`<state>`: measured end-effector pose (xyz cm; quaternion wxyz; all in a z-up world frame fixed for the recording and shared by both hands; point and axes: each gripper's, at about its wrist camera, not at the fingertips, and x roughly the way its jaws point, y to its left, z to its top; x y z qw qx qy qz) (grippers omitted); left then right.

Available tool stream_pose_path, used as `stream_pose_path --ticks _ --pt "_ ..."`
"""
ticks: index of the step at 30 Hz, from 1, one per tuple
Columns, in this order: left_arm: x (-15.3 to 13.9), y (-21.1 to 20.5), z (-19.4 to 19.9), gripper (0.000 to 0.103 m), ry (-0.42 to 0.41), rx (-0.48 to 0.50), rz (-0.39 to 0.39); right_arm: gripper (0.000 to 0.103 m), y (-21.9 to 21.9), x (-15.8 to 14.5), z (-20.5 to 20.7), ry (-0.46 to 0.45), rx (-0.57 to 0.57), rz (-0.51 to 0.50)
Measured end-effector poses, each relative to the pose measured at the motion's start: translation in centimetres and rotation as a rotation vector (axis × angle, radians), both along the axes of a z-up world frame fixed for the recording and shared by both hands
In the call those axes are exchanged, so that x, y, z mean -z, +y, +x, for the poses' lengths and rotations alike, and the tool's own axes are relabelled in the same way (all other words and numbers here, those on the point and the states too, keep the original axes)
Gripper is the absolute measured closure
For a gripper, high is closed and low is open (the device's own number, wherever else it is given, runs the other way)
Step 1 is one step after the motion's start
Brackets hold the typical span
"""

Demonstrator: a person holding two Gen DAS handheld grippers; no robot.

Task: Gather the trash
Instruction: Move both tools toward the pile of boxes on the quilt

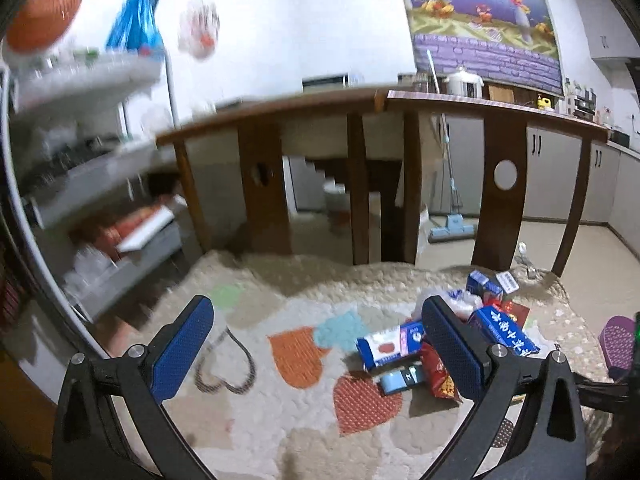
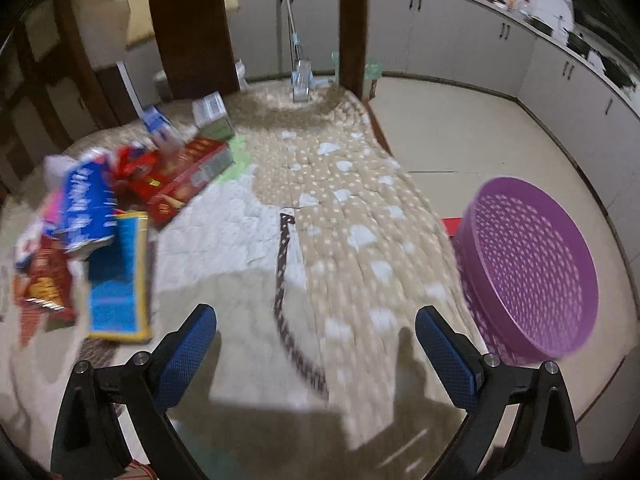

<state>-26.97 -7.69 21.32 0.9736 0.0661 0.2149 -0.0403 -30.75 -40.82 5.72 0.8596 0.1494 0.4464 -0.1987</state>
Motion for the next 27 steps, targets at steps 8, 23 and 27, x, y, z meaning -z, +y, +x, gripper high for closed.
stream_pose_path --ticks 8,23,27 --pt "-3.9 -0.6 -4.6 0.000 -0.122 0.040 0.014 0.002 4.2 -10.0 -6.4 -0.315 0.037 -0.170" --pt "-1.2 -1.1 -8.2 0.000 0.048 0.126 0.038 0.000 9.6 -13.1 -10.3 -0.407 0.086 -0.276" --pt "-0.7 -0.5 -7.9 0.000 0.091 0.123 0.022 0.000 10.1 -12.4 -9.6 -0.361 0.031 -0.233"
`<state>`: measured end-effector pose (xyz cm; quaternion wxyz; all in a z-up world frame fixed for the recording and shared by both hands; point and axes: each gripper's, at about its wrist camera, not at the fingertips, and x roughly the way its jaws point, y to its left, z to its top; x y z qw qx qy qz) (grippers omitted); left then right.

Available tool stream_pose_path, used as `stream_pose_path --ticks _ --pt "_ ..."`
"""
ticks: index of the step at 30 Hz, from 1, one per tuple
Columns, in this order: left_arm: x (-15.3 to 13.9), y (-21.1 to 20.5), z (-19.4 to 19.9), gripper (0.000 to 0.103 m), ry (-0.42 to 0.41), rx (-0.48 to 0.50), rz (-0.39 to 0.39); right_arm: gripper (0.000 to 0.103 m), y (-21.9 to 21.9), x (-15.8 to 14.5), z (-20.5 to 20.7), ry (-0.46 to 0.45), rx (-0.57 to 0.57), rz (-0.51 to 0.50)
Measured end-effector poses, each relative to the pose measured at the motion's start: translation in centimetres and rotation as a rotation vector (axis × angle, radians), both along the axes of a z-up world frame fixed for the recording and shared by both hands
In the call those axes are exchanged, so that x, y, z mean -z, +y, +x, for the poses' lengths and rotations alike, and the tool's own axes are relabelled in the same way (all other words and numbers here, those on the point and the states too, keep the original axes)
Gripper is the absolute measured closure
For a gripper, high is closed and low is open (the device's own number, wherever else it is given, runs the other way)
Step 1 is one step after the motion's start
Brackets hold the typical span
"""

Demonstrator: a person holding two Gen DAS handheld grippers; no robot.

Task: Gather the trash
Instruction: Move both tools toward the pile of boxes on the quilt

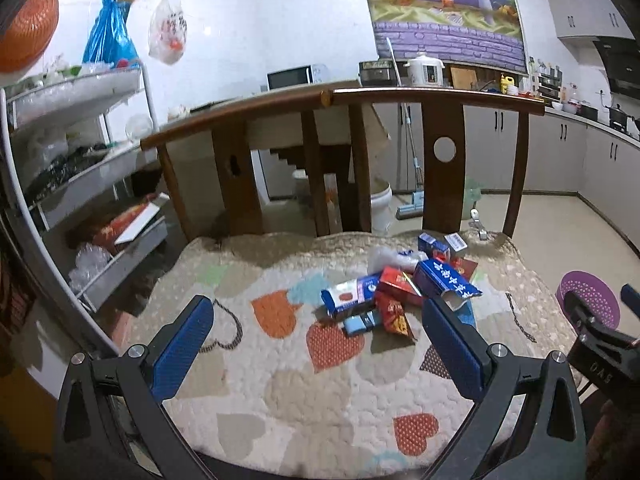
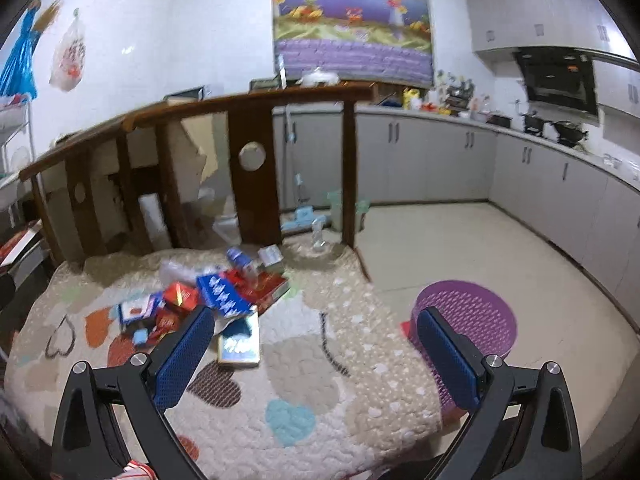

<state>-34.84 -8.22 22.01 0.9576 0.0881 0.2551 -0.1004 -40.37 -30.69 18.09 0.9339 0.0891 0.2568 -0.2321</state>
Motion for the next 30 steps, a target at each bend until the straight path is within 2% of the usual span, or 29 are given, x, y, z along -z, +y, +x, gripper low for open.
stream_pose_path --ticks 8,14,30 --pt "0.9 -0.1 0.6 0.000 0.065 0.019 -0.010 0.000 1.0 0.8 0.6 0.045 -0.050 -0.007" --pt "1.4 -0.4 0.8 0.000 0.101 0.037 -0.012 0.000 0.6 1.2 0.8 0.059 -0.046 0.029" --pt "2.5 -0.9 1.4 0.000 0.160 0.052 0.006 0.000 0.5 2.1 1.0 0.084 -0.067 0.067"
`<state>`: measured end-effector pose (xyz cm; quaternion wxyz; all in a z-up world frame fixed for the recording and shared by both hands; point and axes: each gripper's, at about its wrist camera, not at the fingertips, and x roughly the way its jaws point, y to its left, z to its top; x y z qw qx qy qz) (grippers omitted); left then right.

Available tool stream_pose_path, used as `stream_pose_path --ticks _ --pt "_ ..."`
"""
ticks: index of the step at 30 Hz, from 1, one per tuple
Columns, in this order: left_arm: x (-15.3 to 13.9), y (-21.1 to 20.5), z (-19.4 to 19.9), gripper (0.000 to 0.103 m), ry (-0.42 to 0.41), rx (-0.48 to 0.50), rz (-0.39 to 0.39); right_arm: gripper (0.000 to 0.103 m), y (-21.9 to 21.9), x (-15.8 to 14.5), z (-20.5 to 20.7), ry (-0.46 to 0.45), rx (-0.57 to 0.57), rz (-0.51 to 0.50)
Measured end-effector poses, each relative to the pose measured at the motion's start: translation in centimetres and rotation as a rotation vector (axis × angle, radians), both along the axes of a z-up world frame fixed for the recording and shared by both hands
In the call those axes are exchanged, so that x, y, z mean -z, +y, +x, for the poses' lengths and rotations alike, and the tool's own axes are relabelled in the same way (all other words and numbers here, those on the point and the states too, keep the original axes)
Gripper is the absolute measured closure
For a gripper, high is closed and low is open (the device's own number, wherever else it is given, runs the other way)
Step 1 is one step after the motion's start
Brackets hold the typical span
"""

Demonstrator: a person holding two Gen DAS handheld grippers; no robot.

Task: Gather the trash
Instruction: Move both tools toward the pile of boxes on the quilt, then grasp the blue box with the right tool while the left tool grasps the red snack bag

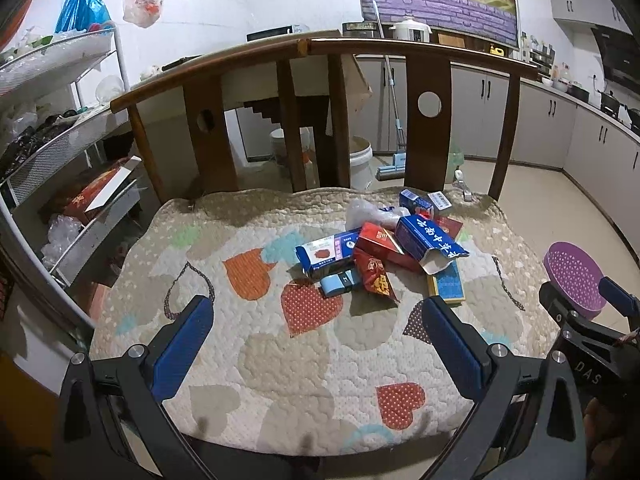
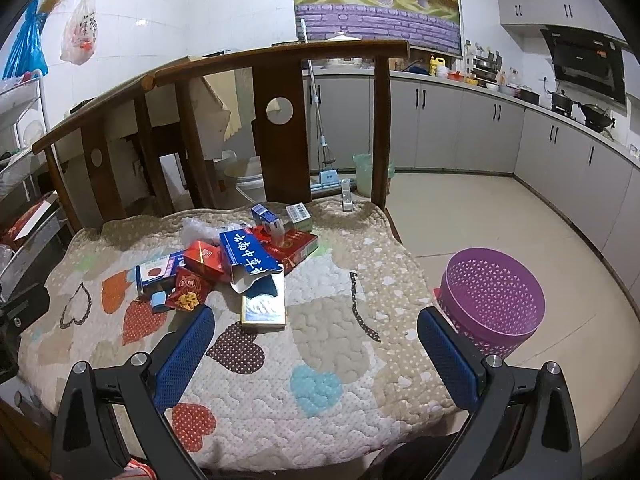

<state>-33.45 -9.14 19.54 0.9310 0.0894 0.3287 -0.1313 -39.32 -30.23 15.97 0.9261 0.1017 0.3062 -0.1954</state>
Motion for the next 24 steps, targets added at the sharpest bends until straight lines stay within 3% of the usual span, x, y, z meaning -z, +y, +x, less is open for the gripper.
stream_pose_path --ticks 12,24 --pt "1.8 0.3 2.1 0.000 0.063 0.005 -0.013 0.000 -1.5 1.5 0.4 0.030 0.015 0.062" --pt "5.5 1.6 8.6 0.000 0.191 0.023 -0.062 0.002 -4.0 5.3 3.5 0.130 -0.035 0.169"
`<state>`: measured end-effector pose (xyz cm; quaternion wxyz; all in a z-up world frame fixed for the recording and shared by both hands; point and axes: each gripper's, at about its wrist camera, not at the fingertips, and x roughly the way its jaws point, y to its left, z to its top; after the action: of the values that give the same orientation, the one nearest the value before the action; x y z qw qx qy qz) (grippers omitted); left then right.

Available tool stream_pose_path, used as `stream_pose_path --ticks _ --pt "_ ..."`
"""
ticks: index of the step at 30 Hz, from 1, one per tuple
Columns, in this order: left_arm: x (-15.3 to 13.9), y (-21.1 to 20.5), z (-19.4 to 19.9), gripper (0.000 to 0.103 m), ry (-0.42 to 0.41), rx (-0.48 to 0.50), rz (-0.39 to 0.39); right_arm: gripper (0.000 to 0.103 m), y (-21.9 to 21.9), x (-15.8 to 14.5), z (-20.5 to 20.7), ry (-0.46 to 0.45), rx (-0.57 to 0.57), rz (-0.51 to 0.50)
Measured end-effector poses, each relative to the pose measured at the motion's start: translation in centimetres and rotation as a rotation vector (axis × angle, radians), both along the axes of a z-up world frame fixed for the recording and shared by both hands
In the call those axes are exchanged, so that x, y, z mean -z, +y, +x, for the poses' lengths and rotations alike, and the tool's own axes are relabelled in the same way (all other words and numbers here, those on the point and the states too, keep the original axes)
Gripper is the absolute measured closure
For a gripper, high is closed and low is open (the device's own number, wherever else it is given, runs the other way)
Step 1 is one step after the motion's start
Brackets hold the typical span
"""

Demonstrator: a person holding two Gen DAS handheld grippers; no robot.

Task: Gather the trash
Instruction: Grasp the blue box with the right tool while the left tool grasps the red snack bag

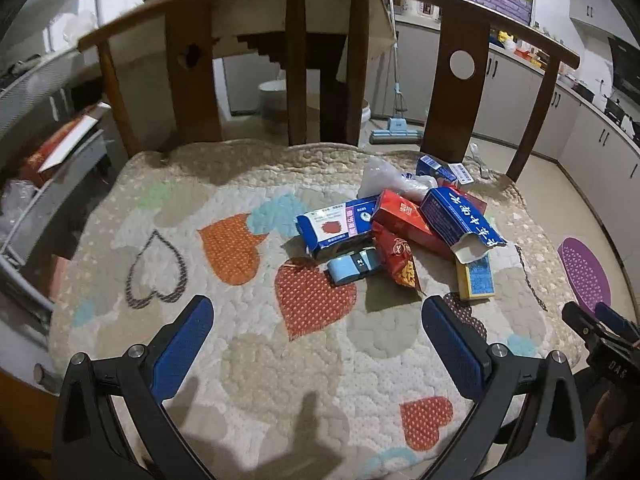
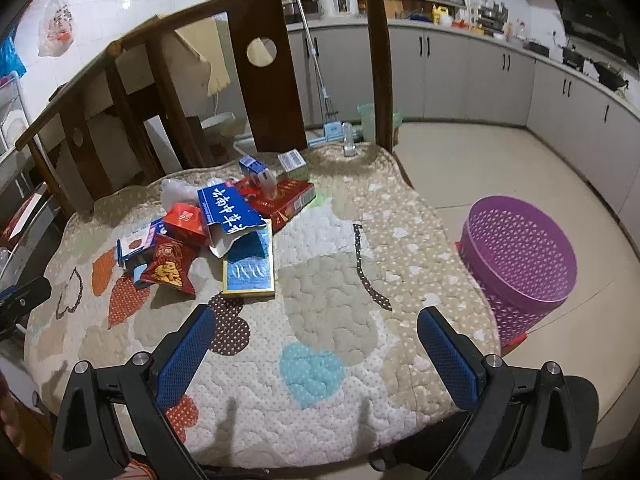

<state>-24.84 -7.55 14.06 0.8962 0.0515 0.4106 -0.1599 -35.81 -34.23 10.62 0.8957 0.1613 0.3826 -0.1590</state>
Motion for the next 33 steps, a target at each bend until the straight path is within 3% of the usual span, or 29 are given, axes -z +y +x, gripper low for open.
stream_pose_path --ticks 5,13,21,27,29,30,31,33 --pt "1.4 -0.3 2.7 0.002 0.066 0.026 -0.065 0.009 -1.0 0.8 3.3 0.033 -0.072 0.062" --pt "4.1 -2.8 6.6 0.036 0.216 0.115 -0.164 0.019 -0.4 1.4 11.0 0.032 -0.294 0.142" --pt "6.4 -5.4 8.6 0.036 0.281 0.193 -0.192 0.024 -0.7 2.6 18.6 0.094 -0.384 0.207" --pt "8.4 -6.9 10.0 0.036 0.350 0.208 -0.210 0.027 -0.6 4.1 20.4 0.147 -0.402 0.239" --pt "8.8 -7.6 10.1 0.046 0.356 0.212 -0.206 0.034 -0.5 4.5 20.6 0.159 -0.406 0.239" --pt "9.0 -8.0 10.1 0.066 0.361 0.212 -0.196 0.040 -0.5 4.9 20.6 0.167 -0.410 0.246" --pt "9.1 -8.1 10.1 0.077 0.373 0.211 -0.192 0.040 -0.6 5.0 20.6 0.168 -0.412 0.259" --pt "9.1 -8.0 10.0 0.078 0.377 0.191 -0.202 0.043 -0.8 5.2 20.3 0.157 -0.415 0.280"
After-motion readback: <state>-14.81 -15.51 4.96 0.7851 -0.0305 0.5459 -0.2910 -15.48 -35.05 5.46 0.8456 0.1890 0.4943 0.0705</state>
